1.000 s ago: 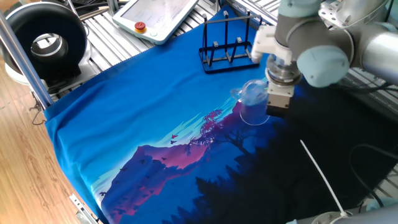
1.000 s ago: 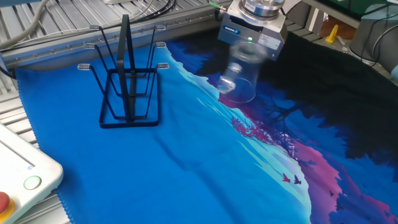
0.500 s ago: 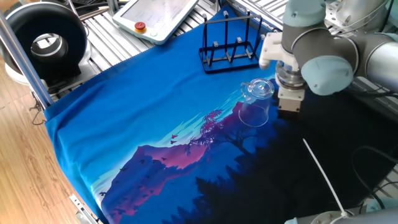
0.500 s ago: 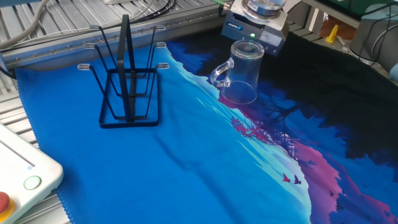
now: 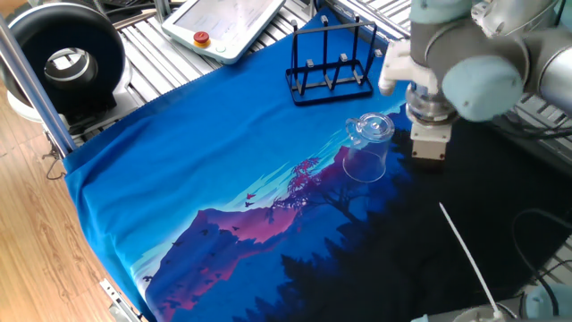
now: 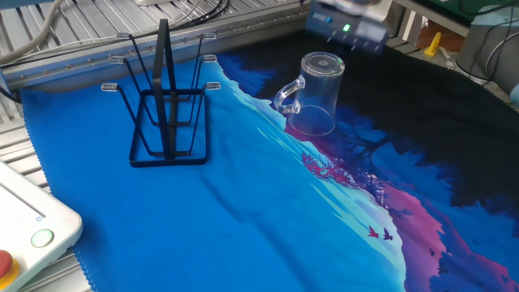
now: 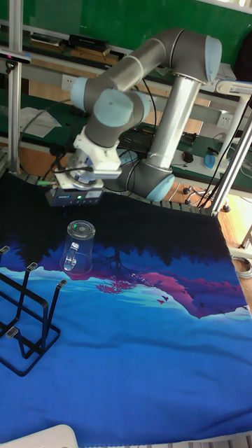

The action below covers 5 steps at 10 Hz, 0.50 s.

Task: Put the cup on the cup rack

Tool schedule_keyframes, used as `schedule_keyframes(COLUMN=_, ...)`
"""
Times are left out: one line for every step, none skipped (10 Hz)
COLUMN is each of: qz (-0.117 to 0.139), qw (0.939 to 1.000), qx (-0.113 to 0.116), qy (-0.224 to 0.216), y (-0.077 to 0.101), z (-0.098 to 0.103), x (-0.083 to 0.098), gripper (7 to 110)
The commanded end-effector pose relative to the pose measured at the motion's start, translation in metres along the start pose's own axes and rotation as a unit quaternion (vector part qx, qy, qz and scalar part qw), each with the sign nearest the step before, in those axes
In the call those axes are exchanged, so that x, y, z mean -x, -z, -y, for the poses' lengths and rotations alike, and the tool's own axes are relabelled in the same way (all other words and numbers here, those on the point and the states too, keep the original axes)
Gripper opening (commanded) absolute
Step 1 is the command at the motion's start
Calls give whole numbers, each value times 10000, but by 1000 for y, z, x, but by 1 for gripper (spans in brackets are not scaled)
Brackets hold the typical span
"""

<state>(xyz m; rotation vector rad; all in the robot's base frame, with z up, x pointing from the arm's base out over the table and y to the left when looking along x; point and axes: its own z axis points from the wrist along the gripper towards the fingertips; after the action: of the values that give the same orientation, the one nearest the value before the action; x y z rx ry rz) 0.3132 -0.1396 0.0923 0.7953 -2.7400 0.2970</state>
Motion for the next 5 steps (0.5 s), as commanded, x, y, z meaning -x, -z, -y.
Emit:
schedule_keyframes(qz=-373, qw=9984, qx=425, qy=-67, y=64, z=-48, x=7, gripper=7)
schedule_keyframes(qz=-293, qw=9982, qx=508, qy=-151, y=71, z=-64, x=25, gripper=7)
schedule_keyframes(qz=-170, qw=9982, qx=521, qy=-240, y=80, z=-78, x=48, gripper=7)
schedule_keyframes(qz=-182, qw=9988, qx=344, qy=-295, y=91, z=-86, x=64, gripper=7)
schedule_keyframes(qz=-81, qw=9994, qx=114, qy=-314, y=96, z=-93, x=84, gripper=7)
